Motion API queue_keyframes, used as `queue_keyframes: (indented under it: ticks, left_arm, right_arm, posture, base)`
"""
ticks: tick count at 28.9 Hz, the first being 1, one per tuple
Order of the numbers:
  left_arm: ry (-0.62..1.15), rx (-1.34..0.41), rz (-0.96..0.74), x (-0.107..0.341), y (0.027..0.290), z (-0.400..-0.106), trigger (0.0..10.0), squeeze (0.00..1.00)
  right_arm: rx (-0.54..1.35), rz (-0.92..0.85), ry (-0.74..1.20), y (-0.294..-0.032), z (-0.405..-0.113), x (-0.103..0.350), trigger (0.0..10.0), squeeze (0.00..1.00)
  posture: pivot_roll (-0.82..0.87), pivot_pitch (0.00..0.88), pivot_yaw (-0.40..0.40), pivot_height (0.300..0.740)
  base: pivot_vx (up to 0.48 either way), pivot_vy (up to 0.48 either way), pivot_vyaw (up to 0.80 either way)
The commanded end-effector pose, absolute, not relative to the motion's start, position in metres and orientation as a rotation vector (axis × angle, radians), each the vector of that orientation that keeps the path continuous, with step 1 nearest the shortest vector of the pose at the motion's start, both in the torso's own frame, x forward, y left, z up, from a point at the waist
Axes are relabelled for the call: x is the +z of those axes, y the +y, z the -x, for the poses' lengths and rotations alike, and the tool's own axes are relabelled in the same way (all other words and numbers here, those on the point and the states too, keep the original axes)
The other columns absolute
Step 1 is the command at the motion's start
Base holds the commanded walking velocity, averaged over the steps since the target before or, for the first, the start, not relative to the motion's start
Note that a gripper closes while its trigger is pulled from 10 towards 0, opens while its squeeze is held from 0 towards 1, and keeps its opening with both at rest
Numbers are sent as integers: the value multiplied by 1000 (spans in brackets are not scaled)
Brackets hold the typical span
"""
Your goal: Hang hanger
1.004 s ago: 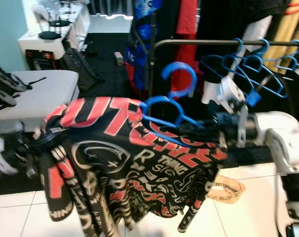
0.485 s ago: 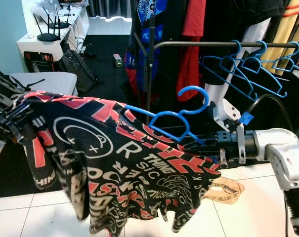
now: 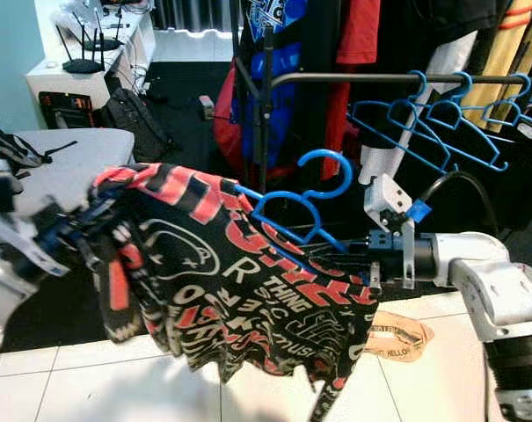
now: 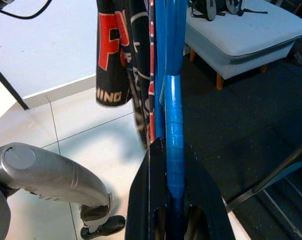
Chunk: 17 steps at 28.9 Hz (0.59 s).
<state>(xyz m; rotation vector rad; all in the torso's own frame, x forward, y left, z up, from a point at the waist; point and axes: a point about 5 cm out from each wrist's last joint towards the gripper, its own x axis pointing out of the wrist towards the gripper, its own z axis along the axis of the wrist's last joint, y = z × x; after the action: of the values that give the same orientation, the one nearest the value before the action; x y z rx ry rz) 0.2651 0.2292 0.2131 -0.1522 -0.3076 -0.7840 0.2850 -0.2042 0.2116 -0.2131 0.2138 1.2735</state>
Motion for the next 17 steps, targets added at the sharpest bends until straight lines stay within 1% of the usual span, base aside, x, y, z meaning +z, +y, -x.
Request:
queue_keyframes:
  ticks: [1,4,5,6,7,9,11,12,14,16,17]
  left_arm:
    - [-278,-800,114,212,231,-264,10000,0]
    - [-258,-806,100,209,232,-263,10000,0]
    - [-232,-819,101,207,235,-261,10000,855]
    - [-207,-834,80,205,238,-258,10000,1000]
    - [-207,-834,80,205,238,-258,10000,1000]
    - [-138,-797,-8,199,252,-255,10000,1000]
    - [-138,-797,-8,199,252,-255,10000,1000]
    - [-98,-778,-64,198,263,-252,10000,1000]
    - [-98,-778,-64,198,263,-252,10000,1000]
    - [-61,-716,-171,207,289,-247,10000,1000]
    - [-61,-716,-171,207,289,-247,10000,1000]
  right_arm:
    - [1282,228,212,-203,-284,214,10000,0]
    - [1280,233,215,-203,-284,214,10000,0]
    - [1279,237,218,-204,-284,213,10000,0]
    - [1277,241,219,-204,-284,213,10000,0]
    - [1277,241,219,-204,-284,213,10000,0]
    - [1276,253,228,-207,-284,214,10000,0]
    - [1276,253,228,-207,-284,214,10000,0]
    - [1275,261,235,-209,-284,215,10000,0]
    - [1275,261,235,-209,-284,215,10000,0]
    - [1268,290,269,-218,-283,216,10000,0]
    - [1268,290,269,-218,-283,216,10000,0]
  posture:
    - [5,23,-30,740]
    - [5,23,-30,740]
    - [6,21,-30,740]
    - [6,18,-30,740]
    - [6,18,-30,740]
    - [6,16,-30,740]
    - [6,16,-30,740]
    - [6,16,-30,740]
    - [6,16,-30,740]
    - [6,14,-30,740]
    - [6,14,-30,740]
  base:
    - [0,0,0]
    - [0,0,0]
    - [0,0,0]
    - [0,0,0]
    - [0,0,0]
    - [0,0,0]
    - [0,0,0]
    - [0,0,0]
    - [0,0,0]
    - [0,0,0]
    - [0,0,0]
